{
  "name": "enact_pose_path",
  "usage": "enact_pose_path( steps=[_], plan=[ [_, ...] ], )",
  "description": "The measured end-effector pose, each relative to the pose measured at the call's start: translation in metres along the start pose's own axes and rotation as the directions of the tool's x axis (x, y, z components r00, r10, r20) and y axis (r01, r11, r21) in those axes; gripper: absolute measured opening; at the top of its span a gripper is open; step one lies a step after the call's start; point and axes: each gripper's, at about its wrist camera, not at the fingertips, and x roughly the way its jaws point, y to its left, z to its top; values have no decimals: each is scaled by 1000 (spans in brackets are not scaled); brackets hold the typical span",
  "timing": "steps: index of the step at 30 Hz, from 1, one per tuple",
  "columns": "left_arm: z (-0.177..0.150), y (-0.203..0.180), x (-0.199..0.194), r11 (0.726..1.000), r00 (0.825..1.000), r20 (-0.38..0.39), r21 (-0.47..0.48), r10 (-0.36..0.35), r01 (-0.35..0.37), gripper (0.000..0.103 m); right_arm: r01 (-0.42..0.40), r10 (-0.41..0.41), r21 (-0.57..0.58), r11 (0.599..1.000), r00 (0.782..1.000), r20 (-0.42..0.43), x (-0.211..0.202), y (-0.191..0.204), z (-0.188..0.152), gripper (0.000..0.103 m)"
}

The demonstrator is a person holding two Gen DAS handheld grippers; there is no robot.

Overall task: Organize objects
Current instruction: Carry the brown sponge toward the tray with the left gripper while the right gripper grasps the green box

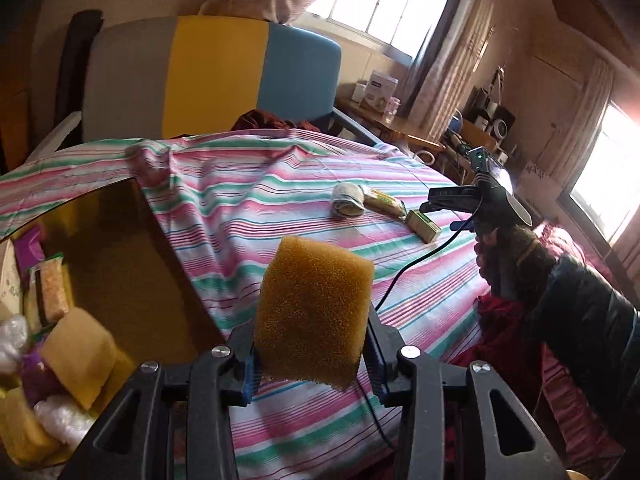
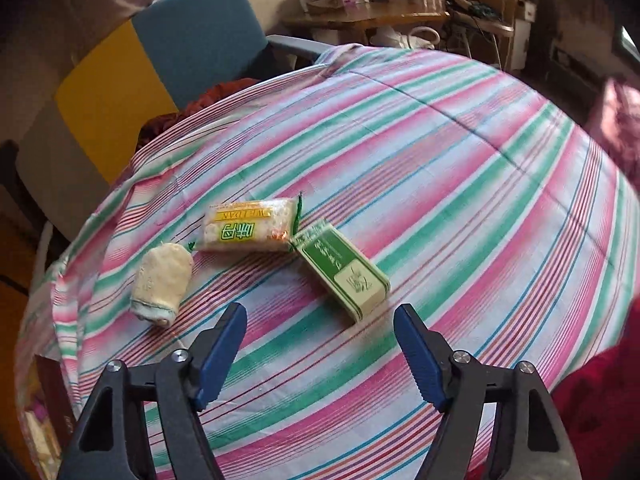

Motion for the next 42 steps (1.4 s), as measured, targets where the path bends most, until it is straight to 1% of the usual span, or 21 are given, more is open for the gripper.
enact_pose_path(
  steps=[2,4,6,8,9,10,11,12,14,16,18,21,22,24,26,28,29,34,40,42],
  plan=[
    [-1,6,-4,1000,1000,6,-18,8,-8,42,35,-35,-51,998,999,-12,6,6,10,77],
    [-2,12,-6,999,1000,11,-36,15,-15,42,50,-56,-98,994,996,-63,22,9,19,78],
    [-3,16,-7,999,1000,10,-47,22,-22,42,84,-98,-130,988,990,-105,40,11,22,78],
    [-3,18,-6,998,1000,5,-53,24,-23,42,127,-146,-142,982,981,-130,55,8,22,78],
    [-4,18,-6,998,1000,0,-53,25,-25,42,131,-149,-133,982,979,-138,58,4,21,77],
    [-4,19,-5,998,1000,-3,-53,27,-27,42,122,-139,-121,985,980,-143,60,0,20,67],
    [-5,19,-4,998,1000,-4,-55,26,-26,42,105,-122,-112,988,981,-154,61,-3,17,40],
    [-5,20,-2,998,1000,-8,-59,24,-25,42,85,-101,-106,991,982,-161,60,-4,15,31],
    [-6,21,0,998,1000,-13,-65,23,-24,42,43,-60,-113,993,987,-151,52,-2,11,31],
    [-7,20,0,998,1000,-13,-66,19,-20,42,-2,-19,-149,989,991,-134,39,7,6,31],
    [-7,20,-2,998,1000,-8,-64,18,-19,42,-66,41,-200,978,991,-127,24,23,-4,31],
    [-7,20,-6,998,1000,2,-64,23,-23,42,-174,133,-273,946,977,-164,15,52,-24,31],
    [-7,20,-8,997,1000,8,-66,28,-27,42,-199,150,-294,935,972,-181,14,60,-33,31],
    [-8,22,-12,997,999,15,-69,35,-34,42,-226,158,-343,912,964,-215,16,77,-56,31],
    [-10,25,-16,996,999,22,-72,47,-45,42,-231,144,-386,893,960,-241,22,90,-73,31],
    [-11,28,-20,995,998,29,-82,60,-58,42,-183,100,-455,872,975,-200,23,100,-82,32],
    [-12,31,-22,994,997,30,-88,67,-65,42,-172,91,-471,865,978,-190,22,102,-84,32],
    [-14,39,-29,987,992,34,-108,125,-121,42,-178,102,-471,864,978,-183,24,99,-85,32],
    [-15,44,-39,973,976,38,-95,216,-211,42,-174,105,-472,864,980,-170,18,94,-89,32],
    [-15,46,-40,971,974,39,-98,224,-220,42,-174,105,-473,864,980,-169,21,97,-87,32]
  ],
)
